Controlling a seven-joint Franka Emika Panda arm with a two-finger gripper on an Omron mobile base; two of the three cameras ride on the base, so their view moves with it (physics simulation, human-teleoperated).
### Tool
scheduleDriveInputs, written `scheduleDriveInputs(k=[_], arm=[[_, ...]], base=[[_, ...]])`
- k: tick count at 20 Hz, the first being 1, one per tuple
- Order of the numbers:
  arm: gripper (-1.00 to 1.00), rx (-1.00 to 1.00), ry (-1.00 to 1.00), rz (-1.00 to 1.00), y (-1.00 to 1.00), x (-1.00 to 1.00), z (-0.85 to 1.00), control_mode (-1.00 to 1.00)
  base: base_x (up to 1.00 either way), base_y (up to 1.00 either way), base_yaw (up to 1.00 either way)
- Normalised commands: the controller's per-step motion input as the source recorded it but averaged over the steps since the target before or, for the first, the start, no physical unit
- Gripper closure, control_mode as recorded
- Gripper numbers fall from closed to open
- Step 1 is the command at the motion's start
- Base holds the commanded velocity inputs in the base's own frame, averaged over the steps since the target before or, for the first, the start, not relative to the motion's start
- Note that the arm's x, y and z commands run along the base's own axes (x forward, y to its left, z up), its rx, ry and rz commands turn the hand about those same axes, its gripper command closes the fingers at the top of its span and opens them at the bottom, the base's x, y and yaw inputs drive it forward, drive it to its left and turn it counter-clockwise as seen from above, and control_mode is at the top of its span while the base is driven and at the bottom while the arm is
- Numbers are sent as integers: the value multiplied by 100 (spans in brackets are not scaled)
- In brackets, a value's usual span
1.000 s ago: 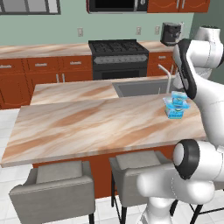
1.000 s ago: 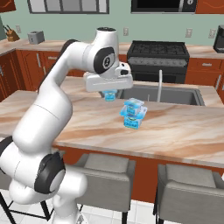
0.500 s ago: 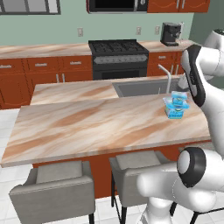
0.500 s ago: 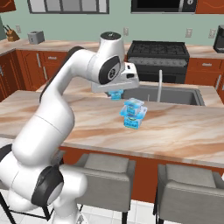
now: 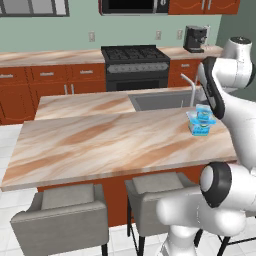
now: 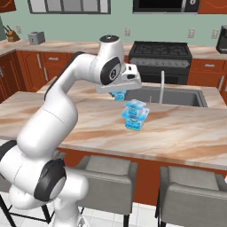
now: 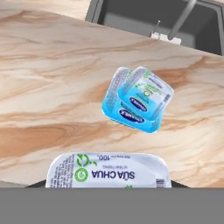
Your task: Stack the yogurt containers by placing the smaller containers on top of the larger containers.
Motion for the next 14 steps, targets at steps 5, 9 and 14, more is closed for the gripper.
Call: scheduleDriveInputs(k=[5,9,14], arm=[[100,-1,7,-9,-3,42,0,-100],[100,0,0,-7,-14,27,-3,-100],[100,2,0,-9,-21,12,-17,-100]], base=[[0,0,0],[0,0,0],[0,0,0]])
